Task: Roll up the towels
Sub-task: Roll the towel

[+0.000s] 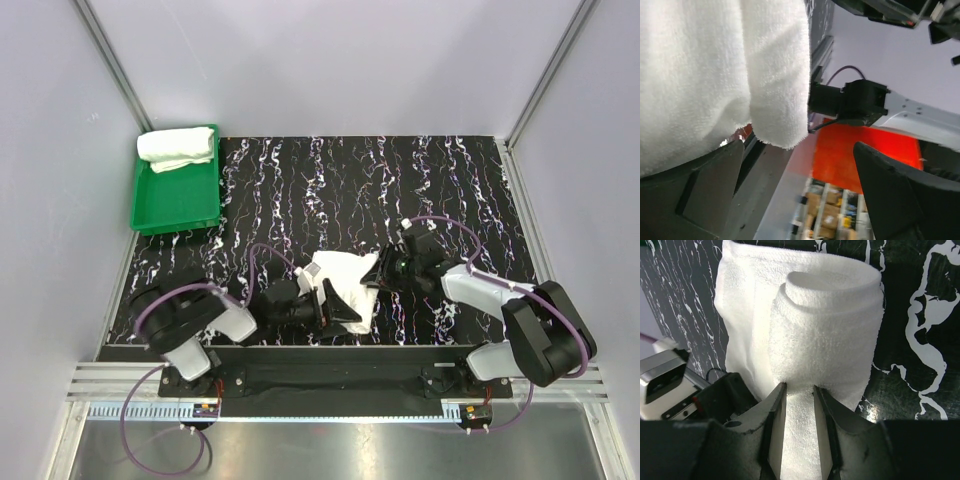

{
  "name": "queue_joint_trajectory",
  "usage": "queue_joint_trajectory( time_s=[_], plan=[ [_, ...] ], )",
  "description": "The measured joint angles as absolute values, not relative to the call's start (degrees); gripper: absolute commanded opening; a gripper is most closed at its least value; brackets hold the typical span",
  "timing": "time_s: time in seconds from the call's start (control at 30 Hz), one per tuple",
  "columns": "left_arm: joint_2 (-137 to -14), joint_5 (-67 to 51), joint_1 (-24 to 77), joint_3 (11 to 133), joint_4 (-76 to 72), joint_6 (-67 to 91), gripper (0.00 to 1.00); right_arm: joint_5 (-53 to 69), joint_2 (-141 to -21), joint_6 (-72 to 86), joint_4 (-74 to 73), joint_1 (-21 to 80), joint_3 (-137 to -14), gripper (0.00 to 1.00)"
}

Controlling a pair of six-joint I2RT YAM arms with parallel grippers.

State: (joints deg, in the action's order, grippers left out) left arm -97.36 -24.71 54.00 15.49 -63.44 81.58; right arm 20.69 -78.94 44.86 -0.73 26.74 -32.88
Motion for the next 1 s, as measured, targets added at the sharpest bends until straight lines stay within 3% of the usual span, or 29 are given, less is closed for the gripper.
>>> queue_joint_trajectory(
  time_s=[0.27, 0.43, 0.77, 1.0],
  plan=[
    [-78.7, -12.86, 56.86, 27.42, -18.09, 66.96, 0.99, 18.46, -79.85, 44.58, -2.57, 28.47, -34.48, 0.35],
    [-75.64, 1.87, 63.35, 39.79, 6.22, 57.49, 0.99, 17.47, -80.6, 44.38, -3.07, 29.41, -35.59, 0.35],
    [-92.75, 26.76, 81.43, 68.66, 29.63, 44.07, 0.99, 17.04, -81.3, 43.09, -5.87, 29.63, -37.52, 0.35],
    [-104.62, 33.5, 84.47, 74.65, 36.67, 39.35, 0.94, 17.04, -81.3, 42.3, -6.59, 29.63, -37.93, 0.35]
  ],
)
